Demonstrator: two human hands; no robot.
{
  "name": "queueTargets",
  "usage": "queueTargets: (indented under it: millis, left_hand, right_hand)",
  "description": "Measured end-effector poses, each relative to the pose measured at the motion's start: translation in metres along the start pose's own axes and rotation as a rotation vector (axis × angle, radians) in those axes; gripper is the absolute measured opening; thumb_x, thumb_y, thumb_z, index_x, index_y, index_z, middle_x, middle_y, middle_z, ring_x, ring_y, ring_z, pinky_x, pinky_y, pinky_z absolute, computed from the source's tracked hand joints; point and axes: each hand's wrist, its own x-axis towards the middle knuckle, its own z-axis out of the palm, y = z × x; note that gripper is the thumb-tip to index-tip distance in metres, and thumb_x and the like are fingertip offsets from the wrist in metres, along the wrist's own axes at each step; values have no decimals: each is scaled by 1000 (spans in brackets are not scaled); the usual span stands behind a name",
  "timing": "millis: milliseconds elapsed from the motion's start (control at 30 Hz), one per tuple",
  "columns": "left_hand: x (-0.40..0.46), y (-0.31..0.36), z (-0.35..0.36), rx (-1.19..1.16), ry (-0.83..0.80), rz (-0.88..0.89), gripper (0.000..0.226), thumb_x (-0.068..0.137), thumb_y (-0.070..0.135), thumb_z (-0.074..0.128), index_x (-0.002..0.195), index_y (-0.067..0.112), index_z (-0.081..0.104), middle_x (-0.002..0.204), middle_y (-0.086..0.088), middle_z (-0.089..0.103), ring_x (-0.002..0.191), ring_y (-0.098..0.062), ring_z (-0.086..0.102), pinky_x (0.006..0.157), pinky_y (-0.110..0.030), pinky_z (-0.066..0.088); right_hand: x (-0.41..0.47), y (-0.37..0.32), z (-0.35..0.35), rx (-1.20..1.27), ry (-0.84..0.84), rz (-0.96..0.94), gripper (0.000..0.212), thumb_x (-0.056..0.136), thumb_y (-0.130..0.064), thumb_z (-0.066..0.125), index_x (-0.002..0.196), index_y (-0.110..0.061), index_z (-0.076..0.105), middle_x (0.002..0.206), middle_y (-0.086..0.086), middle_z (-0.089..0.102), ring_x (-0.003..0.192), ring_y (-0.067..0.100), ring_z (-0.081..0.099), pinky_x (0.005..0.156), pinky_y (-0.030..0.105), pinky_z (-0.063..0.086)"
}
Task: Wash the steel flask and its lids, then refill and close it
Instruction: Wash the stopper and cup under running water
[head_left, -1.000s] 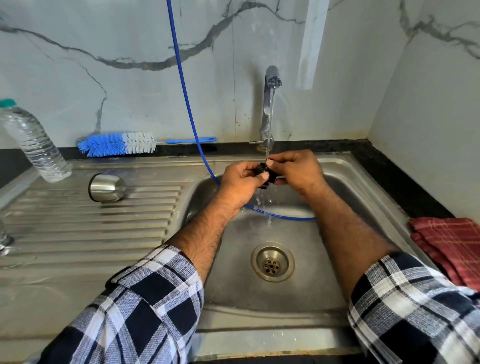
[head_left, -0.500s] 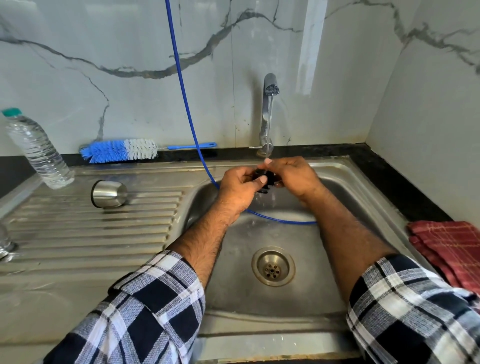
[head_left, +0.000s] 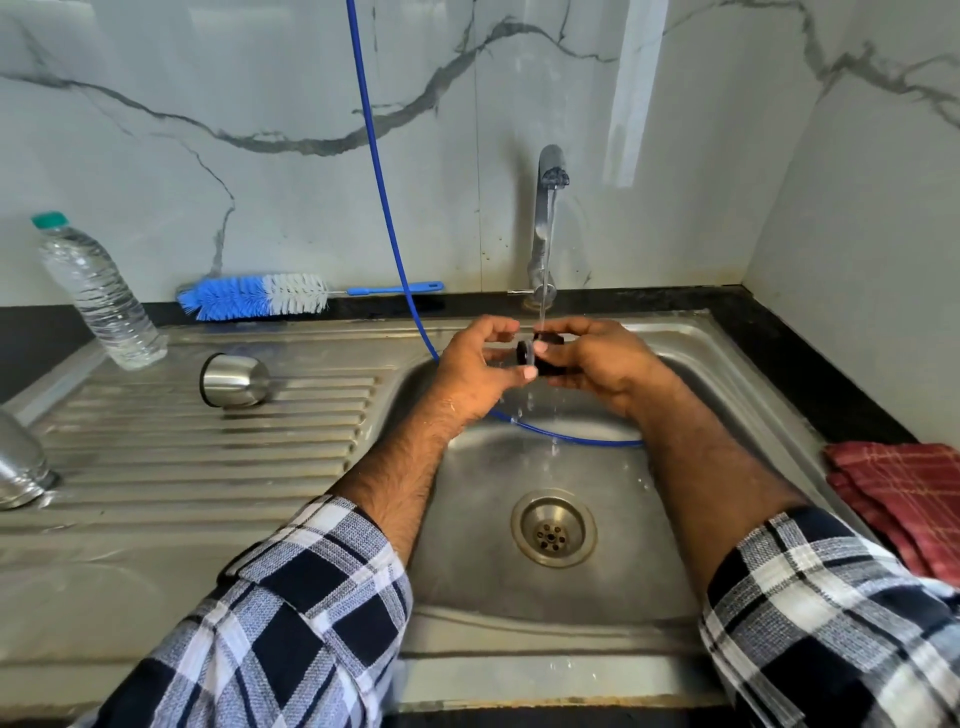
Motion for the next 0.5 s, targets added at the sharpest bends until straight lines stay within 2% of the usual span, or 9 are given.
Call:
queueTargets:
  millis: [67, 133, 233, 300, 367, 433, 500]
  left_hand:
    - [0, 0, -2, 74, 18, 13, 50, 80, -1, 88, 117, 27, 70, 113, 7, 72, 102, -15, 72, 90, -34, 62]
    - [-3, 2, -2, 140, 35, 3, 48, 78, -6, 86, 113, 24, 71, 105, 6, 73, 97, -18, 72, 88, -33, 63]
    - [-10, 7, -4, 252, 52, -23, 42, 76, 4, 91, 109, 22, 74, 101, 6, 75, 96, -15, 72, 89, -32, 61]
    - [-16, 15, -11, 323, 55, -24, 37, 77, 11, 92, 108, 22, 75, 99, 6, 76, 93, -13, 72, 88, -29, 60]
    - [-24, 24, -21, 357, 49, -14, 34, 79, 15, 92, 108, 23, 74, 98, 7, 75, 92, -12, 71, 86, -29, 59]
    - [-31, 28, -29, 382, 43, 2, 34, 80, 18, 92, 107, 24, 74, 97, 7, 74, 91, -13, 71, 84, -29, 60]
    - [-41, 30, -39, 419, 47, 14, 34, 79, 22, 93, 107, 24, 74, 95, 7, 73, 89, -13, 71, 85, -29, 60]
  right_hand:
    - [-8, -5, 5, -156, 44, -36, 37, 86, -1, 83, 118, -19, 76, 115, 7, 77, 106, 24, 74, 91, 38, 63]
    - [-17, -10, 9, -389, 86, -67, 45, 79, -9, 91, 118, -23, 75, 110, 1, 76, 100, 19, 72, 87, 35, 61]
    - [-31, -18, 16, -654, 105, -75, 56, 72, -24, 97, 121, -31, 72, 111, -6, 73, 102, 14, 68, 89, 36, 60]
    - [-39, -26, 21, -740, 105, -89, 60, 73, -23, 96, 127, -31, 71, 120, -3, 72, 108, 13, 64, 95, 36, 55]
    - [-48, -32, 24, -807, 122, -119, 63, 75, -22, 95, 131, -32, 69, 127, -2, 71, 108, 13, 60, 93, 34, 51]
    - [-55, -37, 23, -852, 140, -152, 66, 76, -19, 95, 135, -31, 68, 131, -1, 70, 111, 14, 61, 90, 30, 48]
    - [-65, -44, 22, -892, 137, -184, 67, 78, -13, 93, 137, -31, 67, 136, 0, 69, 121, 19, 63, 95, 30, 48]
